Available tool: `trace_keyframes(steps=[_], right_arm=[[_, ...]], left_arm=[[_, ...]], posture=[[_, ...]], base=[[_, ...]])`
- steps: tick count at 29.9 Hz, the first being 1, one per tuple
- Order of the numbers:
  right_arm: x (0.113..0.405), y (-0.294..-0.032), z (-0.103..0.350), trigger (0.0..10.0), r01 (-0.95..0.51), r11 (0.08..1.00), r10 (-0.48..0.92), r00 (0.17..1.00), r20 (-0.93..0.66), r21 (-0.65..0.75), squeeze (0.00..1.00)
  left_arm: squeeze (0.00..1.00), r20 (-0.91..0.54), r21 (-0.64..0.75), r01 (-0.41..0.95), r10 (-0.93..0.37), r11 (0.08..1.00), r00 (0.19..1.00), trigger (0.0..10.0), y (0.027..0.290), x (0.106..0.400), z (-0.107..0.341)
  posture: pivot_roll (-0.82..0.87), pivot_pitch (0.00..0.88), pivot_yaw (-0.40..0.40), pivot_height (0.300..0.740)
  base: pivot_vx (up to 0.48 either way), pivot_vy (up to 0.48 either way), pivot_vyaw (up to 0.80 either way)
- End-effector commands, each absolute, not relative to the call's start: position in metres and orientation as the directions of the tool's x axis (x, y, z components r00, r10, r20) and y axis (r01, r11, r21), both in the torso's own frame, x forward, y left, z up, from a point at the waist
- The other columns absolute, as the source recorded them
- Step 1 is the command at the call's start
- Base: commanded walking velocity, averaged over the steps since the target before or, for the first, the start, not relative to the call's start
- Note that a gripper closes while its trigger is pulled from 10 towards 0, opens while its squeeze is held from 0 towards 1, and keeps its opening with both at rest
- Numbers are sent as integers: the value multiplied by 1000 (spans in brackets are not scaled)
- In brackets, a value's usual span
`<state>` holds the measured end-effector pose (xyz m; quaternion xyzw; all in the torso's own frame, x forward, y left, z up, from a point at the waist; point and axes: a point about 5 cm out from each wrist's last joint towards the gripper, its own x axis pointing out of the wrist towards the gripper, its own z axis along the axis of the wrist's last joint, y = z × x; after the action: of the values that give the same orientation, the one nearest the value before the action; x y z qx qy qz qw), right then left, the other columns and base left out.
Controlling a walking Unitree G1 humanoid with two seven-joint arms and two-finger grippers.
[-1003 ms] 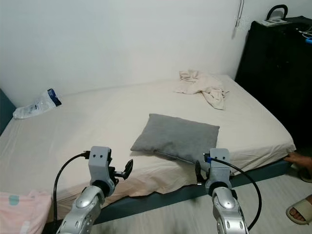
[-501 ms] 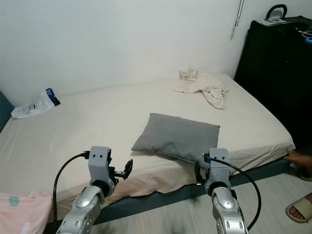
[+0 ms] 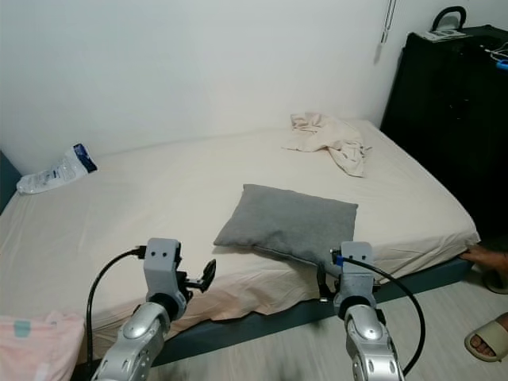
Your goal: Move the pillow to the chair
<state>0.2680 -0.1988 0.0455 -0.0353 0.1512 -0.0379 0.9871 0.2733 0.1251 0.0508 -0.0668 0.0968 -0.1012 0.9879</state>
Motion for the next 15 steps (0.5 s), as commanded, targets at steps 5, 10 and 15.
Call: trace_keyframes(steps=[5, 10, 15], right_arm=[[268, -194, 44, 10000, 45, 995, -68, 953, -296, -84, 0], [268, -195, 44, 10000, 44, 995, -68, 952, -297, -86, 0], [268, -194, 45, 10000, 42, 995, -66, 953, -296, -86, 0]], left_arm=[[0, -207, -129, 186, -210, 974, 956, 10000, 131, 270, 45], [0, -204, -126, 198, -221, 972, 954, 10000, 129, 270, 46], [0, -201, -127, 202, -225, 971, 953, 10000, 128, 270, 46]], posture=[[-126, 12, 49, 740], [-130, 8, 51, 740], [-131, 10, 50, 740]], base=[[272, 0, 0], [308, 0, 0], [337, 0, 0]])
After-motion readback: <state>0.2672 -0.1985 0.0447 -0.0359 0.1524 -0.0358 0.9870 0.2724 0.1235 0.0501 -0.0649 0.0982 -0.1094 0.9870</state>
